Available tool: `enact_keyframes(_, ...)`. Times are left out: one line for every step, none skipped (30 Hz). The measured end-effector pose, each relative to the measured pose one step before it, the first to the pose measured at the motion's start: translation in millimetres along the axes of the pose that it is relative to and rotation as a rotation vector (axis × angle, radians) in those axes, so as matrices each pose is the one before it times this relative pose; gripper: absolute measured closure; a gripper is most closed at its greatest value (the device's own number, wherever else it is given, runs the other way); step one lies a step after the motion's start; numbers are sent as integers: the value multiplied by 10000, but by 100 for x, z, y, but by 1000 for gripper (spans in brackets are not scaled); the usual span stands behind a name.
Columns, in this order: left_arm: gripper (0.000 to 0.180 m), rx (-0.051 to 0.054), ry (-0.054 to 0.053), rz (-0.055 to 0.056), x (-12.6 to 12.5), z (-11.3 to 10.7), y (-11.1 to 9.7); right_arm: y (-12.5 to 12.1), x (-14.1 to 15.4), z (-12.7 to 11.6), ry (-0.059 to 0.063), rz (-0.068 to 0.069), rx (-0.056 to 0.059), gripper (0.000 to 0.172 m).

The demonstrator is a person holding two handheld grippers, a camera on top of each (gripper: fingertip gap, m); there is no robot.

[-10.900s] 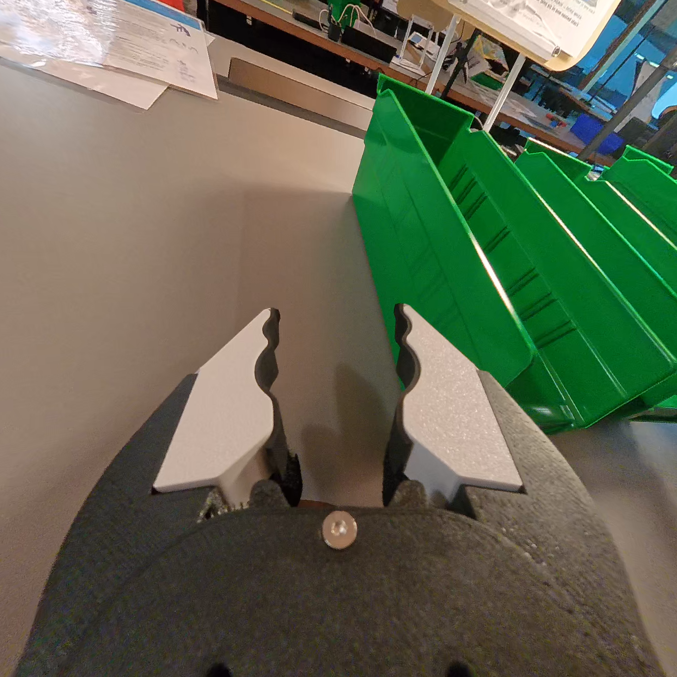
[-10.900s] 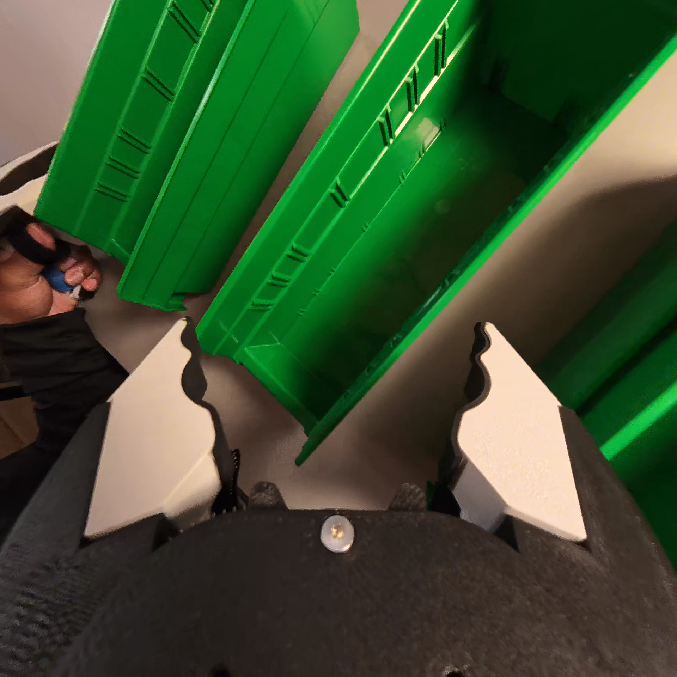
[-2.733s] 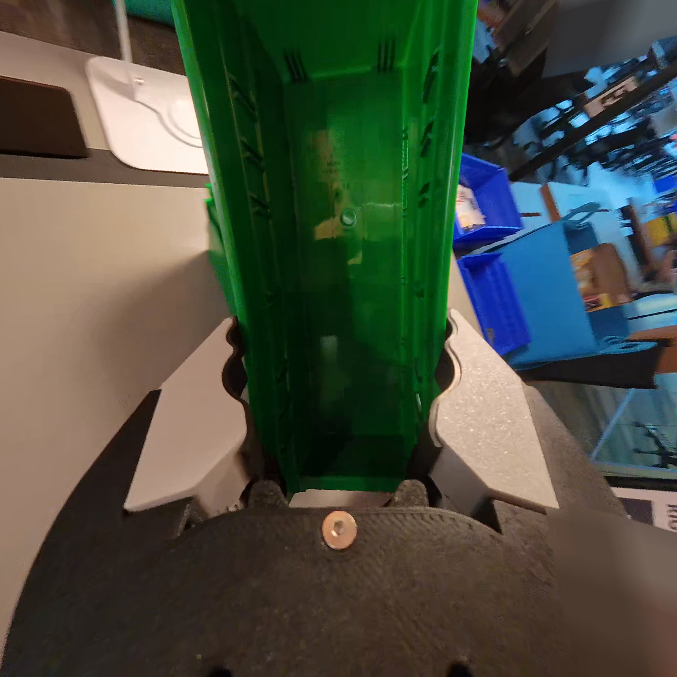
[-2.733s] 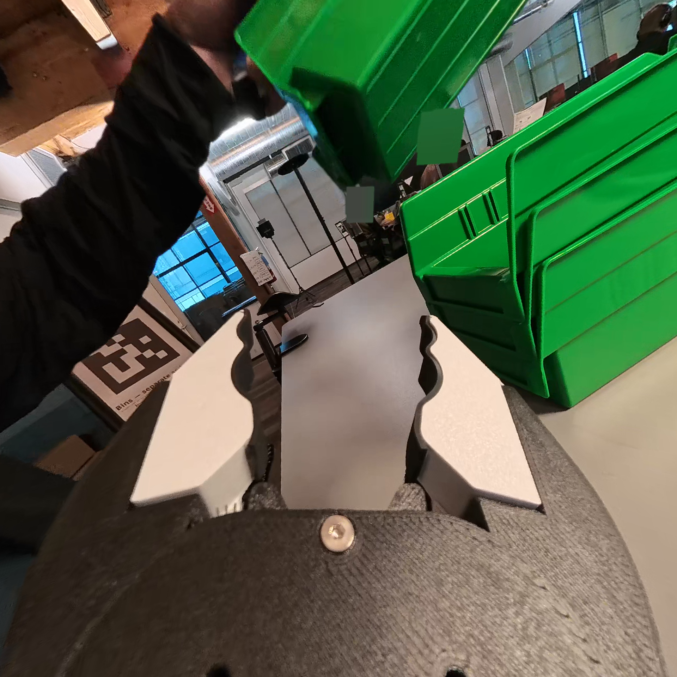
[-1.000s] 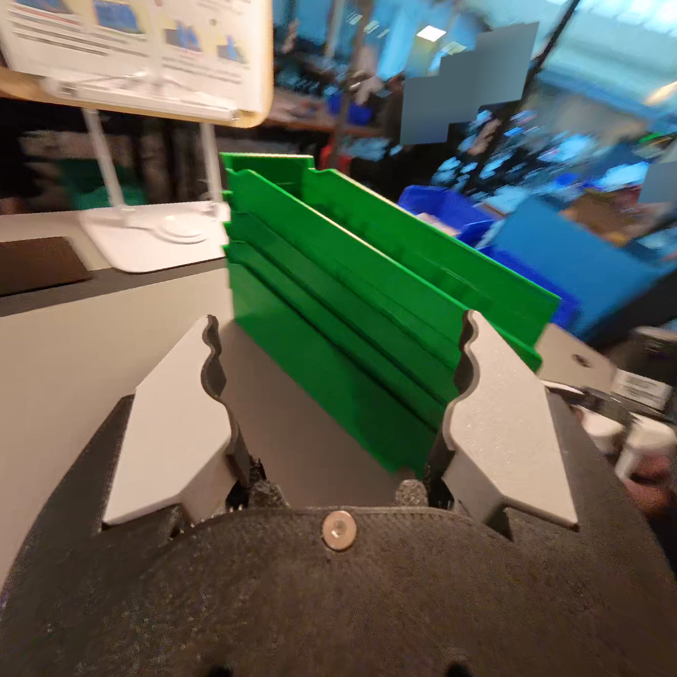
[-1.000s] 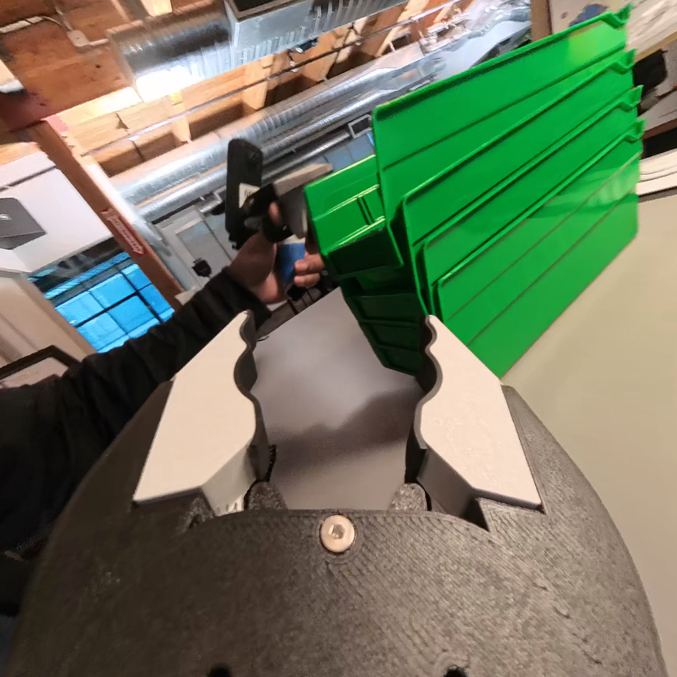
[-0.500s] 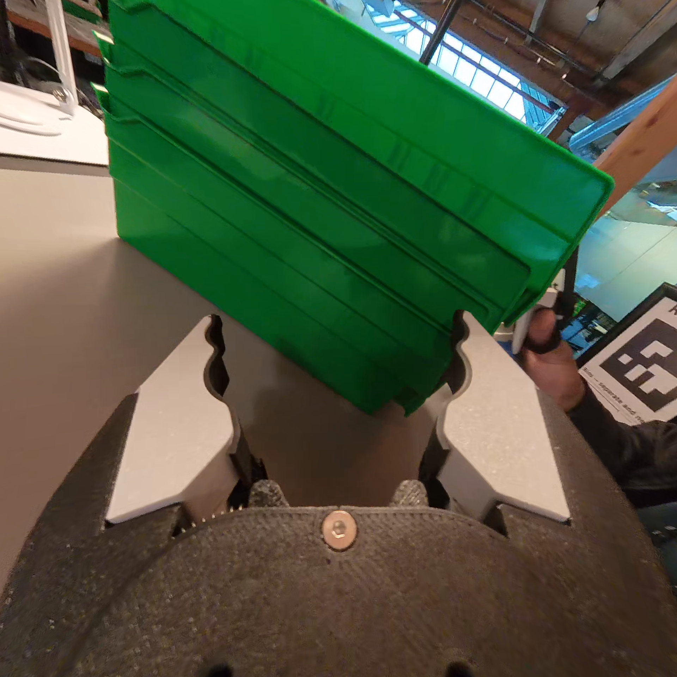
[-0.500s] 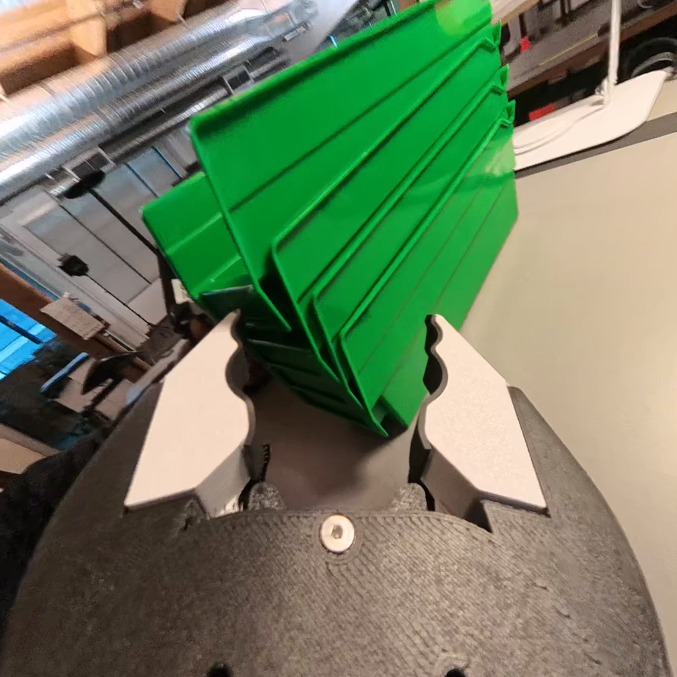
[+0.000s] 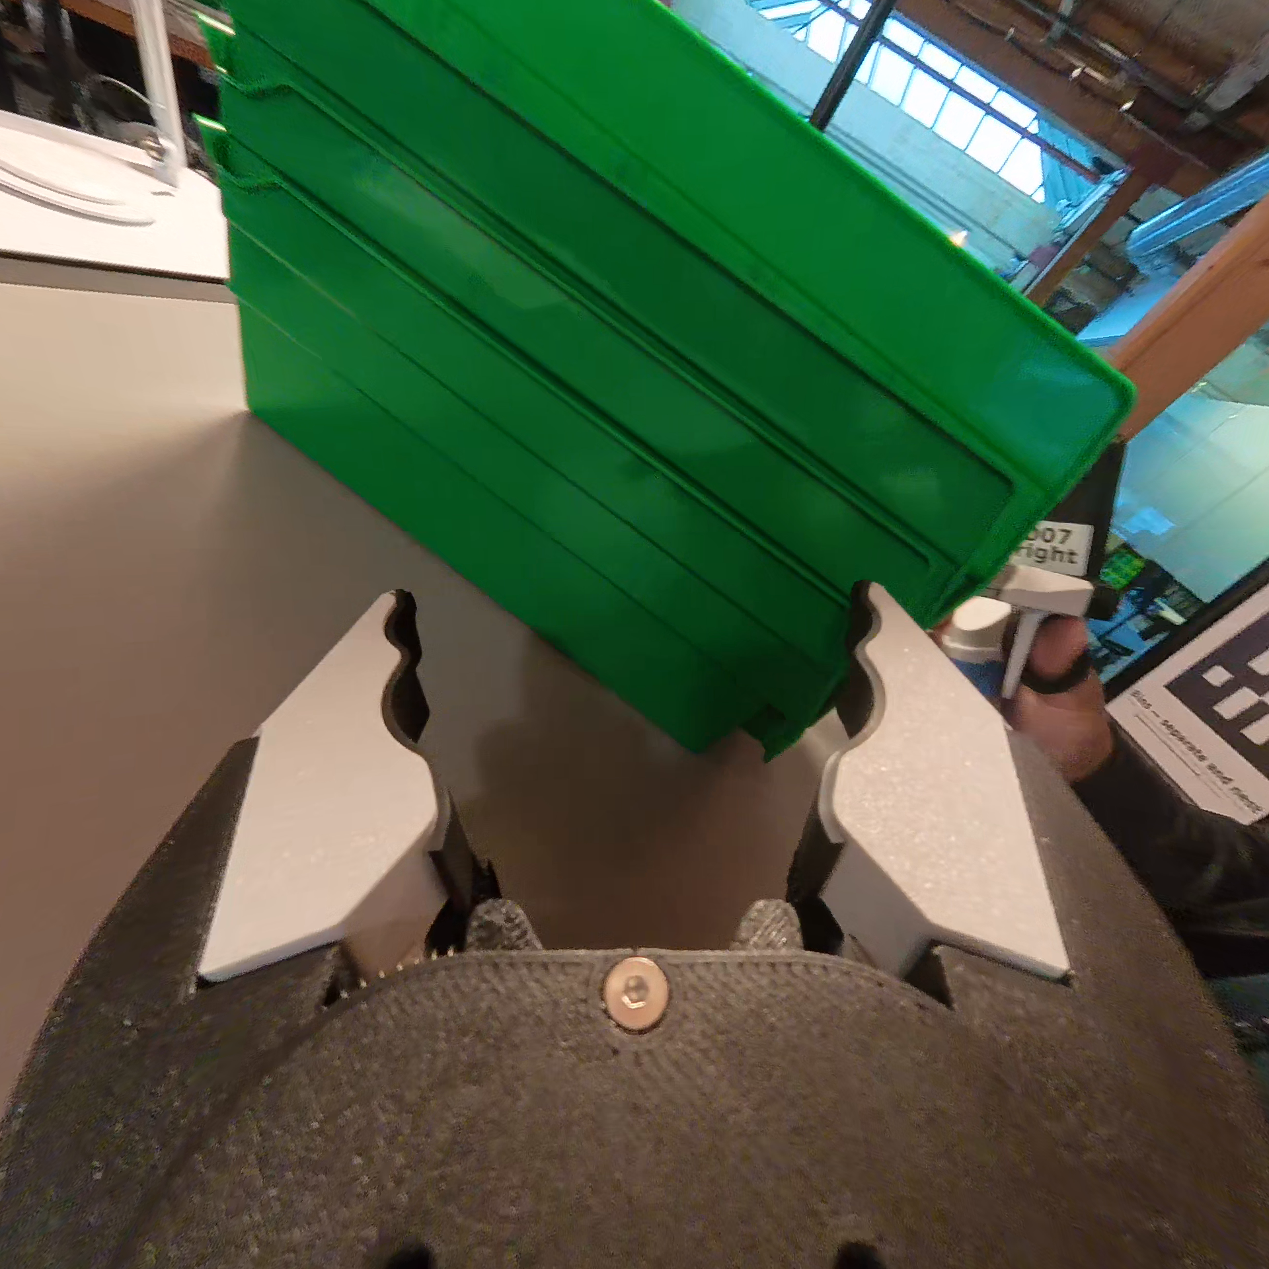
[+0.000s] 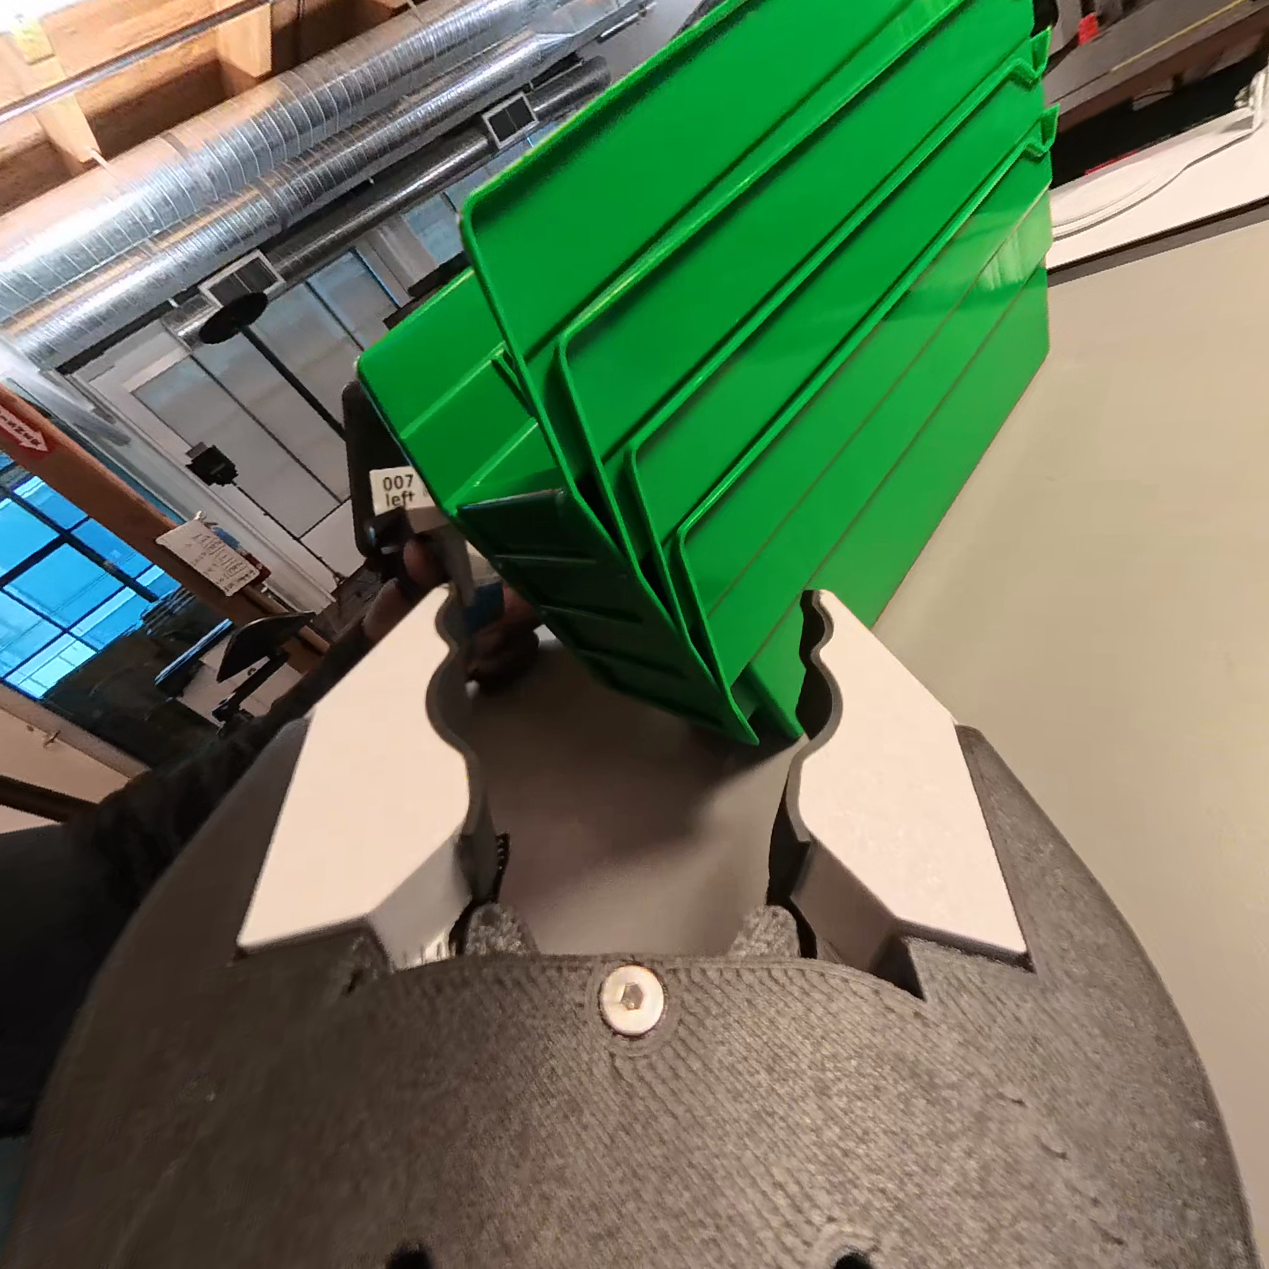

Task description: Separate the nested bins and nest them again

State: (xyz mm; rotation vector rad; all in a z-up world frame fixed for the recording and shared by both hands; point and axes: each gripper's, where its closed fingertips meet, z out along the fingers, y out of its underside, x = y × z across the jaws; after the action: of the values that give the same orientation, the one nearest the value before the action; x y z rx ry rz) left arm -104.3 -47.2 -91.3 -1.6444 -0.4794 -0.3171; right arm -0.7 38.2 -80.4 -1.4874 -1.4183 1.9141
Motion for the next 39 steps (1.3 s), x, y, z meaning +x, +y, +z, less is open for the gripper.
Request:
enact_keyframes(58,-55,-156,52,-452,39,-364,74,-45,-205,-18,-31,-45,73)
enact_keyframes(58,-74,-122,94,-388,87,-494,91,-18,-199,-12,-30,-66,73)
enact_keyframes(58,-60,-85,181,-330,118,-687,60,36,-191,-2,-27,-63,73)
enact_keyframes(56,32,48,328,-130,125,-945,43,80,-175,0,-15,-73,73)
enact_keyframes(55,177,217,451,80,106,-1208,24,161,-153,11,2,-95,73)
enact_keyframes(54,290,242,391,-5,123,-1377,-16,343,-124,98,14,-125,73)
enact_keyframes(53,403,246,161,-159,120,-1486,-105,393,-114,132,2,-138,73)
enact_keyframes(54,432,243,-53,-286,117,-1382,-308,120,-138,18,-78,-107,73)
enact_keyframes(54,314,123,-122,-522,114,-960,-441,-90,-187,-47,-170,-91,73)
enact_keyframes(54,148,-6,-86,-680,92,-336,-518,-158,-292,-59,-250,-87,73)
enact_keyframes(54,88,48,-58,-490,13,184,-546,-105,-371,-46,-288,-66,72)
enact_keyframes(55,20,168,-33,-147,-55,692,-551,-31,-429,-65,-276,-45,74)
enact_keyframes(56,-166,247,40,142,-67,1199,-519,30,-426,-131,-233,-47,74)
enact_keyframes(59,-388,319,139,476,-37,1515,-483,58,-426,-230,-200,-60,75)
enact_keyframes(59,-515,303,230,676,35,1485,-491,18,-432,-354,-224,-44,75)
enact_keyframes(59,-468,211,314,695,53,1182,-503,163,-404,-375,-299,12,77)
enact_keyframes(61,-177,200,309,745,18,457,-383,435,-322,-353,-361,-5,80)
enact_keyframes(62,120,218,262,747,-35,-169,-221,831,-219,-275,-324,-49,82)
enact_keyframes(66,105,60,222,389,53,-98,-204,1127,-150,-239,-192,2,83)
enact_keyframes(69,-90,-5,134,148,190,161,-144,1268,-3,-270,-2,-14,84)
enact_keyframes(69,-219,-24,58,38,235,290,-66,1312,149,-300,162,-68,84)
enact_keyframes(69,-158,-54,32,-45,189,211,-169,1350,280,-268,255,-40,84)
enact_keyframes(69,-62,-25,21,-2,105,84,-276,1212,378,-262,225,-7,84)
enact_keyframes(69,-14,-46,11,-31,47,23,-421,950,444,-297,139,51,84)
enact_keyframes(69,-20,-88,9,-114,18,27,-447,703,507,-314,59,44,84)
enact_keyframes(69,-6,-65,6,-79,18,9,-448,597,566,-257,-2,42,84)
enact_keyframes(69,19,-52,-4,-77,-8,-26,-440,381,582,-270,-23,103,84)
enact_keyframes(69,42,-98,-29,-199,-23,-70,-265,367,569,-186,-12,108,85)
enact_keyframes(69,66,-115,-55,-285,-44,-94,-123,335,521,-108,7,186,85)
enact_keyframes(70,86,-116,-66,-304,-62,-136,28,178,411,-101,26,275,85)
enact_keyframes(70,98,-105,-38,-287,-89,-147,342,76,452,-46,130,76,86)
enact_keyframes(71,66,-71,23,-199,-104,-119,829,-428,533,-214,39,-377,86)
enact_keyframes(72,6,-42,83,-125,-99,-34,1281,-257,427,-32,-223,-652,86)
enact_keyframes(74,-36,-45,98,-123,-97,36,874,-81,237,109,-161,-447,84)
enact_keyframes(76,-45,-44,93,-139,-85,34,-63,-587,-60,-248,-73,74,84)
enact_keyframes(77,-63,-51,111,-143,-77,60,-32,-168,-201,-45,35,87,85)
enact_keyframes(79,-130,-39,127,-122,-54,150,-77,-38,-257,-24,66,86,85)
enact_keyframes(80,-222,-14,112,-73,-59,292,-25,-56,-214,-60,68,36,85)
enact_keyframes(81,-261,23,80,-15,-46,367,43,-108,-157,-93,84,-15,84)
